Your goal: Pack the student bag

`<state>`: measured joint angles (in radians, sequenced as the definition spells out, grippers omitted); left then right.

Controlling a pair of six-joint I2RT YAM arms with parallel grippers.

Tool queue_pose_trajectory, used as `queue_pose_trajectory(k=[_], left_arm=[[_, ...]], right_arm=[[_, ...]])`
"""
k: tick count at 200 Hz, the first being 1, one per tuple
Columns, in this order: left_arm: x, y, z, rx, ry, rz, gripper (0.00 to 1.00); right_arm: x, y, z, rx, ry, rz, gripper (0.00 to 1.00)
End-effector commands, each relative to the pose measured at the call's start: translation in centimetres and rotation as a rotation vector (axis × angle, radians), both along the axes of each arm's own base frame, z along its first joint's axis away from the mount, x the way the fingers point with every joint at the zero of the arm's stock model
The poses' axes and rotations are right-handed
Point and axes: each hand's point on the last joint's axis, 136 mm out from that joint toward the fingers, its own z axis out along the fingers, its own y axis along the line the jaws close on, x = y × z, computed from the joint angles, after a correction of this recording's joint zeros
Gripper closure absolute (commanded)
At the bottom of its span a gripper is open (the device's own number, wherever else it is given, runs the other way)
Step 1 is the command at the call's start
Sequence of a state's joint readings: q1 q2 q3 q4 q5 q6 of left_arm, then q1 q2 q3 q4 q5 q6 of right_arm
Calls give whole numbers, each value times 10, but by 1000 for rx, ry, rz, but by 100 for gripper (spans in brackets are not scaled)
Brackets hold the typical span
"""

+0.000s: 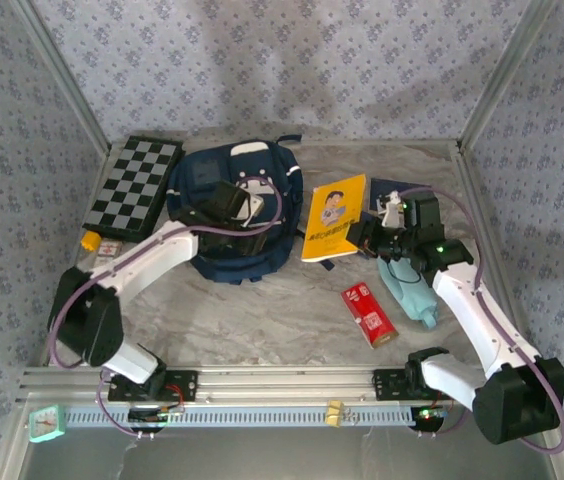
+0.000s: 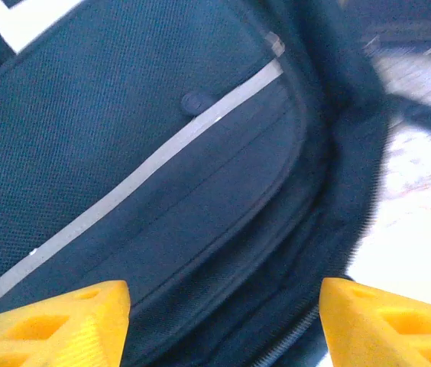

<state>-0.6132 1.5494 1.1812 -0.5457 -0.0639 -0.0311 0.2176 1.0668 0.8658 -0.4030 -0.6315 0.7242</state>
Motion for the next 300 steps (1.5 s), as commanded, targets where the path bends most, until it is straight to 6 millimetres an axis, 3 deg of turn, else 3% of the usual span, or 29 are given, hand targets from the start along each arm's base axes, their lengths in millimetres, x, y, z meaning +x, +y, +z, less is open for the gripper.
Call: queue_pose_trajectory(k=[1,25,70,92,132,159,201,227,256,300], left_arm=[[15,13,-3,170,-47,-58,29],[23,11,-22,245,-37,-92,22],[4,-17,-57,348,8,-246,11],[17,-14,-66,358,-14,-214,9],[45,-4,-77,333,34,-136,12],[51,-6,-83,336,37,-146,26],[62,-10,-65,295,-5,-142,77],[69,-10,-45,285,-46,-126,100],[73,-12,-10,232,-102,-87,100],[60,-11,44,106,-159,-20,100]], right_arm=[[-1,0,15,19,-71,25,100],[0,0,14,34,-66,22,100],[-1,-3,11,41,-59,13,100],[0,-4,10,52,-53,11,100],[0,-6,12,55,-56,6,100],[0,-7,8,61,-47,-2,100],[-1,-10,10,68,-50,-4,100],[-1,-13,9,71,-46,-4,100],[-1,-15,8,76,-39,0,100],[-5,-16,5,51,-16,20,100]])
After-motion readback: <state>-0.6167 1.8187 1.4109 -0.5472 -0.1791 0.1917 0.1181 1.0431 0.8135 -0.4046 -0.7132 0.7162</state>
